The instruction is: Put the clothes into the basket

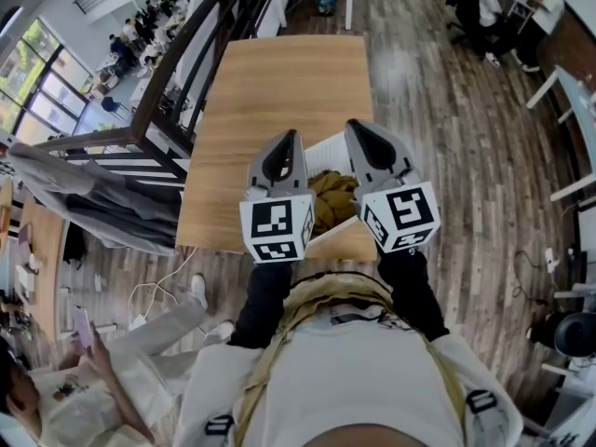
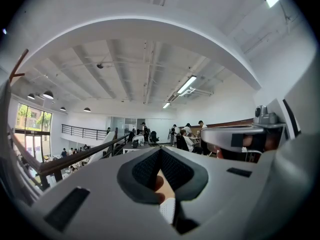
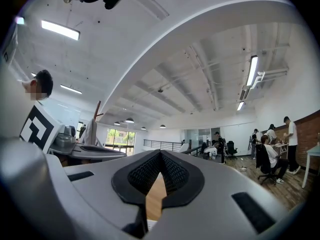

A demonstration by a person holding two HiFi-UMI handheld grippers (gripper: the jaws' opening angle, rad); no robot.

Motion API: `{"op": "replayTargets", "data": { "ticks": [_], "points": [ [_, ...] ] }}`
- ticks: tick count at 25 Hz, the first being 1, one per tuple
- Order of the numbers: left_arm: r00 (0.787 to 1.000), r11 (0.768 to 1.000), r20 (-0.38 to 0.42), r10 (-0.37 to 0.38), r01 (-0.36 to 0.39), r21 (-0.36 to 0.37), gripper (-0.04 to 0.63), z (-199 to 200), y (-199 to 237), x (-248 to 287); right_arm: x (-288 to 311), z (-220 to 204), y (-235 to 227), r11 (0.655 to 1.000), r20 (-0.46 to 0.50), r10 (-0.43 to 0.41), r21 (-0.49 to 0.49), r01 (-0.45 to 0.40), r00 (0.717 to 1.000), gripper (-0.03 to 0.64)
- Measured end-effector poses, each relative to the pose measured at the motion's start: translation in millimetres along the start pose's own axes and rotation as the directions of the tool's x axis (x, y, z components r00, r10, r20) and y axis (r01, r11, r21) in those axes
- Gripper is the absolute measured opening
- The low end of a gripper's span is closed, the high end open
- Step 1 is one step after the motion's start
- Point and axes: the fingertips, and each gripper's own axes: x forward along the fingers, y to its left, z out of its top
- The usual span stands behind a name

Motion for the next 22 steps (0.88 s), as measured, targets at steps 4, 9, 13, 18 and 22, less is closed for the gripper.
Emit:
{"op": "replayTargets", "data": {
  "ticks": [4,9,13,18,22],
  "points": [
    [1.0,1.0,-0.001,-0.018,0.018,-0.007,0.0,-0.2,-2.5,4.3,2.3,0.8,-0.2,1.0,0.005,0.001,-0.003,-0.001,1.0,0.021],
    [0.999,0.999,0.014,-0.033,0.033,-0.006,0.0,4.6,-12.7,7.3,-2.7,4.3,-2.7,1.0,0.014,0.002,-0.012,-0.002,1.0,0.021],
    [0.999,0.999,0.011,-0.035,0.035,-0.01,0.0,2.3,-15.1,9.2,-4.5,1.6,-4.1,1.0,0.005,0.002,-0.009,-0.002,1.0,0.021],
    [0.999,0.999,0.004,-0.044,0.044,-0.022,0.0,-0.3,-21.1,9.5,-9.4,-0.1,-7.3,1.0,0.001,-0.006,-0.008,0.006,1.0,0.021],
    [0.999,0.998,-0.009,-0.051,0.051,-0.022,0.0,-3.8,-26.4,8.7,-12.8,-1.1,-6.8,1.0,-0.007,-0.002,-0.005,0.002,1.0,0.021]
  ]
}}
